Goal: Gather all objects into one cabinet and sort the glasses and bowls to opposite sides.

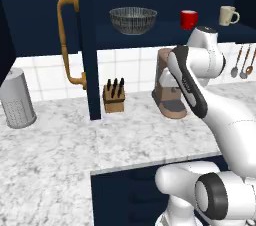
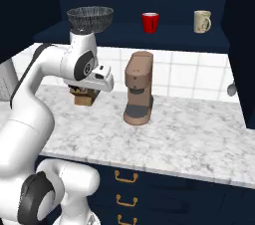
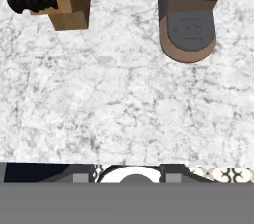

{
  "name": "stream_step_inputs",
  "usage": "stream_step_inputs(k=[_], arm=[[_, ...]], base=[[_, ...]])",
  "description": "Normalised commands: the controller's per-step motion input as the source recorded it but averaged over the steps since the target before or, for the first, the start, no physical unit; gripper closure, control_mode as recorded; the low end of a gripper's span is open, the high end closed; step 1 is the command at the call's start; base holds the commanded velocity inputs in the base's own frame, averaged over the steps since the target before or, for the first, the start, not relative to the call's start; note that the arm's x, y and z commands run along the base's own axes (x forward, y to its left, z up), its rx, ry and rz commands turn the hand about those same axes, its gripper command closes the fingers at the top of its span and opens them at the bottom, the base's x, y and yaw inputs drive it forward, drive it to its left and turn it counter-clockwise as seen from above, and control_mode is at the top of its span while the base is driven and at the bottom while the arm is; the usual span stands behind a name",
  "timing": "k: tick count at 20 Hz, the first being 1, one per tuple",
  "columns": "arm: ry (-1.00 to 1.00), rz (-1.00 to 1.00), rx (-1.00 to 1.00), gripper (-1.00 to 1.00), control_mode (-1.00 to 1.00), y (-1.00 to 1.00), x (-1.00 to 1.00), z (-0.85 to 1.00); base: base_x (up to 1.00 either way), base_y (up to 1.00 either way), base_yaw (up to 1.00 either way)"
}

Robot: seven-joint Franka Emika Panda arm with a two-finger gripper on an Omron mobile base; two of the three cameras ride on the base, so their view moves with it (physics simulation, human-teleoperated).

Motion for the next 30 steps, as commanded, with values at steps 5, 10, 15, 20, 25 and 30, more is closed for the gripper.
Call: stream_step_inputs(k=[5,10,15,20,25,30], arm=[[0.0,0.0,0.0,-1.0,1.0,0.0,-0.01,0.0],[0.0,0.0,0.0,-1.0,1.0,0.0,0.0,0.0],[0.0,0.0,0.0,-1.0,1.0,0.0,0.0,0.0],[0.0,0.0,0.0,-1.0,1.0,0.0,0.0,0.0],[0.0,0.0,0.0,-1.0,1.0,0.0,0.0,0.0],[0.0,0.0,0.0,-1.0,1.0,0.0,0.0,0.0]], base=[[-0.7,-0.04,0.0],[-1.0,-0.1,0.0],[-1.0,-0.12,0.0],[-0.99,-0.7,-0.1],[-0.88,-0.93,0.01],[-0.15,-1.0,0.03]])
